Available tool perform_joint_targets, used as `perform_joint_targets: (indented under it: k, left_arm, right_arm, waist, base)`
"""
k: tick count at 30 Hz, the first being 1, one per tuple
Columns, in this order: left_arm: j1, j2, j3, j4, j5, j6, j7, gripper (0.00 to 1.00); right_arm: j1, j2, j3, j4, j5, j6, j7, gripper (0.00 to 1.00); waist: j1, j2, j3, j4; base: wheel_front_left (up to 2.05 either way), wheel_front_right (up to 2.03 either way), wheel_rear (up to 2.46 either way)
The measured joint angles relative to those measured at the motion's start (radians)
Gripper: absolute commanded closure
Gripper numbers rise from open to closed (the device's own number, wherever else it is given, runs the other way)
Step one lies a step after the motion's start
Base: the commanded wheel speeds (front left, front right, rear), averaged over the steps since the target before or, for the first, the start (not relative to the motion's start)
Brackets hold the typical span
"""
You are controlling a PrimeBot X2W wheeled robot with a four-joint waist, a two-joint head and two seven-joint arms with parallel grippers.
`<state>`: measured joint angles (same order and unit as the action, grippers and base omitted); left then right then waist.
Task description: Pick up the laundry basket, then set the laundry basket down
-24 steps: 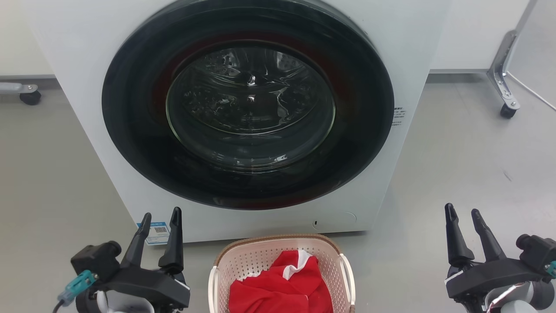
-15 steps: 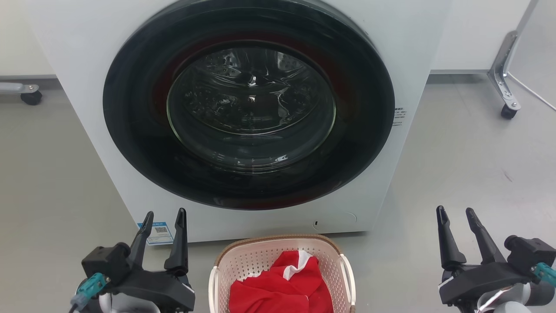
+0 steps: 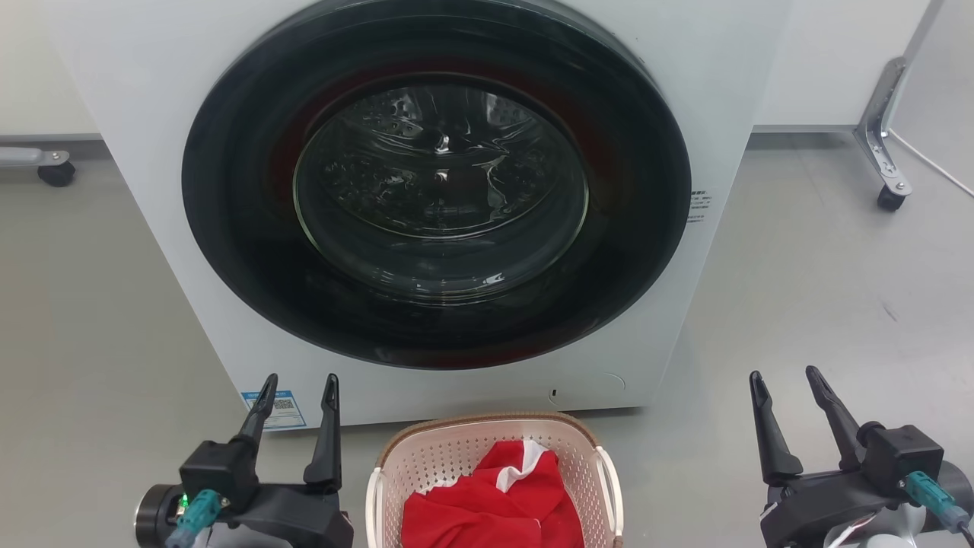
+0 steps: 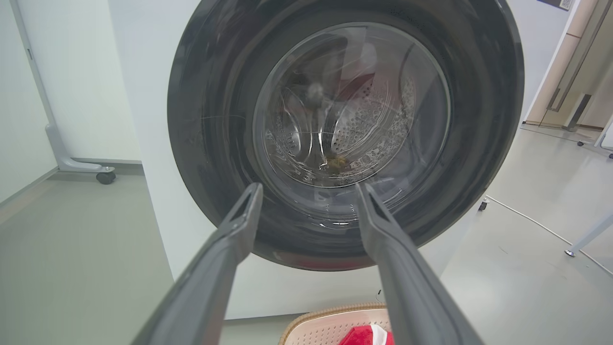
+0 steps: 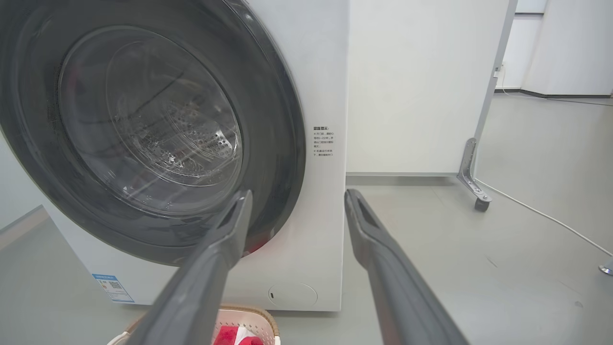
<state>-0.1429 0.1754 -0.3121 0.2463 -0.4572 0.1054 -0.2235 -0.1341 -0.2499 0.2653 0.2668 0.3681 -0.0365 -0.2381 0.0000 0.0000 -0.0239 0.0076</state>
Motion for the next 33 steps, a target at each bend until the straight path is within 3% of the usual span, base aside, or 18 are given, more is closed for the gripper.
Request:
perform_joint_targets:
  k: [5, 33]
  left_arm:
    - [0.0, 0.001, -0.015, 0.009, 0.046, 0.009, -0.008, 0.0]
    - [0.0, -0.005, 0.002, 0.04, 0.045, 0.01, 0.027, 0.0]
  right_arm:
    - [0.0, -0.007, 0.011, 0.006, -0.044, -0.007, -0.012, 0.0]
    - [-0.001, -0.006, 0.007, 0.031, -0.043, -0.007, -0.014, 0.0]
  waist:
    - [0.0, 0.0, -0.002, 0.001]
    - [0.0, 0.0, -0.003, 0.005]
  base:
    - [0.0, 0.0, 0.0]
    - [0.0, 0.0, 0.0]
